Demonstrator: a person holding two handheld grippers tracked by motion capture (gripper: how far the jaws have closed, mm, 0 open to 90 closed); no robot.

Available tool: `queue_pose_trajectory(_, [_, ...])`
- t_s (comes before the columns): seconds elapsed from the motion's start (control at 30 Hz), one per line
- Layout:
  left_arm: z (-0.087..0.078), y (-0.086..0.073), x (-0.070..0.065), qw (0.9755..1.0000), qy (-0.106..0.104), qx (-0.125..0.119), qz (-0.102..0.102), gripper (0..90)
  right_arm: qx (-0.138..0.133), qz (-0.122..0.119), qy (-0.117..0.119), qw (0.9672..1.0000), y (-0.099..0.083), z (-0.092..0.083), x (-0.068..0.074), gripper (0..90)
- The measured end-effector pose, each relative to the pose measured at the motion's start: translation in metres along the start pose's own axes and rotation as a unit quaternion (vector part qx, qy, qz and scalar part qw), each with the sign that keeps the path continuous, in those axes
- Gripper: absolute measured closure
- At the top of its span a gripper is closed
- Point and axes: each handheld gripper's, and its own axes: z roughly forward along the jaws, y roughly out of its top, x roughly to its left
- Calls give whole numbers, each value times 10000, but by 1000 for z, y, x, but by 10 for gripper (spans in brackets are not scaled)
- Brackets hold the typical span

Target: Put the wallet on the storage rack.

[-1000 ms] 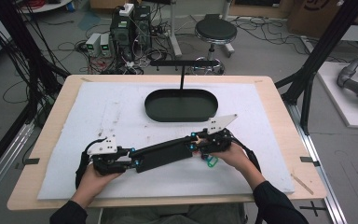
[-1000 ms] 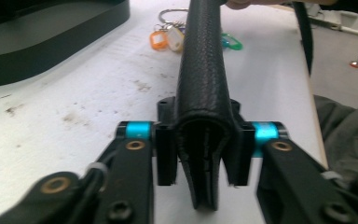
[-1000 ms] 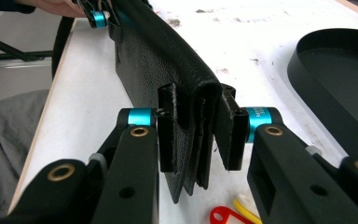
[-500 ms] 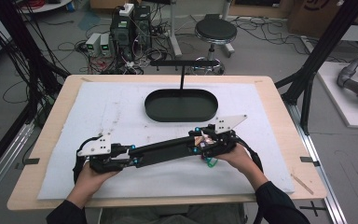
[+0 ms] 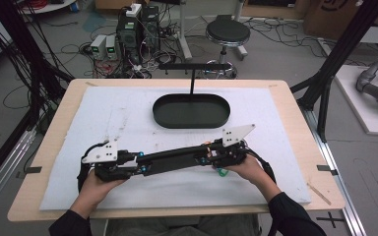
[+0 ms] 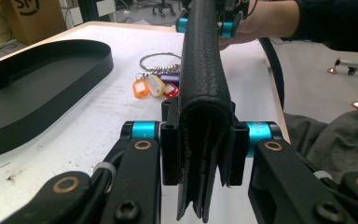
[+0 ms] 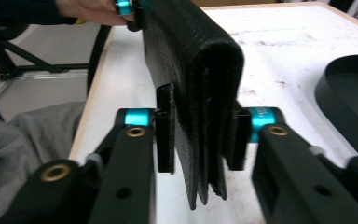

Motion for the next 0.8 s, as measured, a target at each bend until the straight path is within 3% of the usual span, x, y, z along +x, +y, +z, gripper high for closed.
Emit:
queue_pose_trajectory(0.1, [0,0,1,9998,86,-83,-129,695,-70,-67,0,10000,1,-1,1,759])
queue_pose_trajectory(0.23, [-2,-1,6,9982,306,-225,-471,513,8,-133,-124,9998,2,-1,2,768])
queue_pose_trajectory(0.37, [-7,-3,7,9971,557,-255,-462,463,34,-78,-245,9997,2,-4,1,770])
queue_pose_trajectory(0.53, [-16,-4,9,9943,813,-394,-557,438,-300,-43,-542,9981,3,-15,-4,771])
queue_pose_trajectory(0.73, [-20,-6,9,9937,859,-424,-587,431,-647,174,-1124,9914,2,-31,-13,772])
queue_pose_trajectory(0.8, [-21,-6,8,9938,852,-431,-579,431,-751,270,-1350,9876,1,-37,-18,772])
